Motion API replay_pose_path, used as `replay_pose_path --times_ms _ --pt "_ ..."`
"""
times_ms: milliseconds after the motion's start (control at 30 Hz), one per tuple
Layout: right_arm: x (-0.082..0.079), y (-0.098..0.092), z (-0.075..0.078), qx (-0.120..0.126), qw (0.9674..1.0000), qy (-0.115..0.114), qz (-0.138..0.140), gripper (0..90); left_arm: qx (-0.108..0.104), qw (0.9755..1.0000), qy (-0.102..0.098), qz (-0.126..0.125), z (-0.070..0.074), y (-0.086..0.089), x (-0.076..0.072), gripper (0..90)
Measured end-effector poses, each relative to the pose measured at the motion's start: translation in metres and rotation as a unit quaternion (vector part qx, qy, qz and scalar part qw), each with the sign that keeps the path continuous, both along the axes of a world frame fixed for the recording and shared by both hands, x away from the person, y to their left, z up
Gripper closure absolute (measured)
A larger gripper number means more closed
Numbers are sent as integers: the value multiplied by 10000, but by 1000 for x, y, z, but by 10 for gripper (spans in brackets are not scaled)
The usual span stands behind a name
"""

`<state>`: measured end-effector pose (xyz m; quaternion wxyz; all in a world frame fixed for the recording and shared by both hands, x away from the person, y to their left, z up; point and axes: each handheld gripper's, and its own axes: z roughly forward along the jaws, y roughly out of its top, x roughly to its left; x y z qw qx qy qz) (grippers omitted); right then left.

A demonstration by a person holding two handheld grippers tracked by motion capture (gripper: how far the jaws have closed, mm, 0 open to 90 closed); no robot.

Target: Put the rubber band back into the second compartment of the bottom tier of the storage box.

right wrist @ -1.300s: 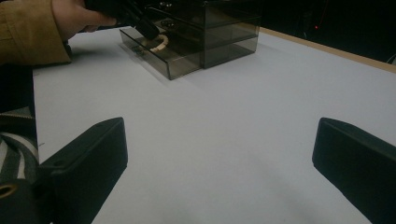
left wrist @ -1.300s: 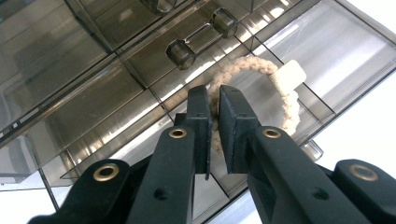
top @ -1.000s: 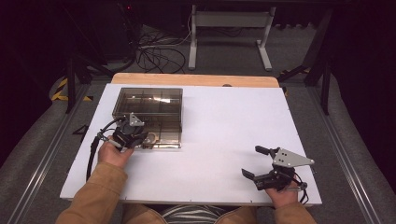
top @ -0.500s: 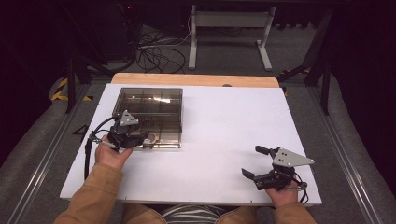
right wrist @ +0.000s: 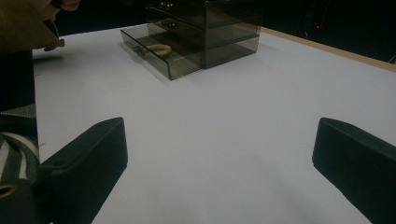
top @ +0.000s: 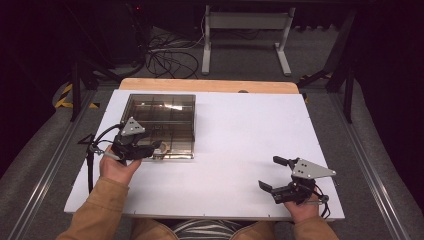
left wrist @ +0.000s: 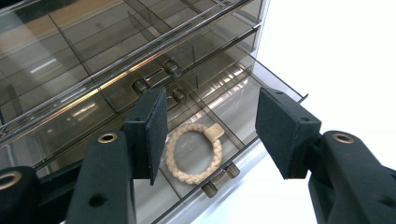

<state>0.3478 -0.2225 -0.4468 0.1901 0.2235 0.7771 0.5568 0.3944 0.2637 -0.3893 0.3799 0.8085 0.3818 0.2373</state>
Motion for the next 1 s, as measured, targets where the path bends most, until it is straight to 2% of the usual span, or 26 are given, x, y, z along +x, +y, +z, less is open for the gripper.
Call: replay_pose_path --times_ms 133,500,667,833,1000 --pt "0 0 0 -3 10000 0 1 38 -3 10000 -40 -7 2 1 -2 442" --pt "0 0 0 -15 10000 15 12 38 -290 9989 -261 -264 8 2 -12 380" --pt "0 0 0 -14 10000 18 17 37 -498 9970 -458 -383 11 3 -20 305" --pt "0 1 0 -15 10000 27 25 37 -739 9930 -738 -558 12 6 -30 206" --pt "0 1 -1 -11 10000 35 37 37 -871 9904 -844 -665 10 10 -38 128"
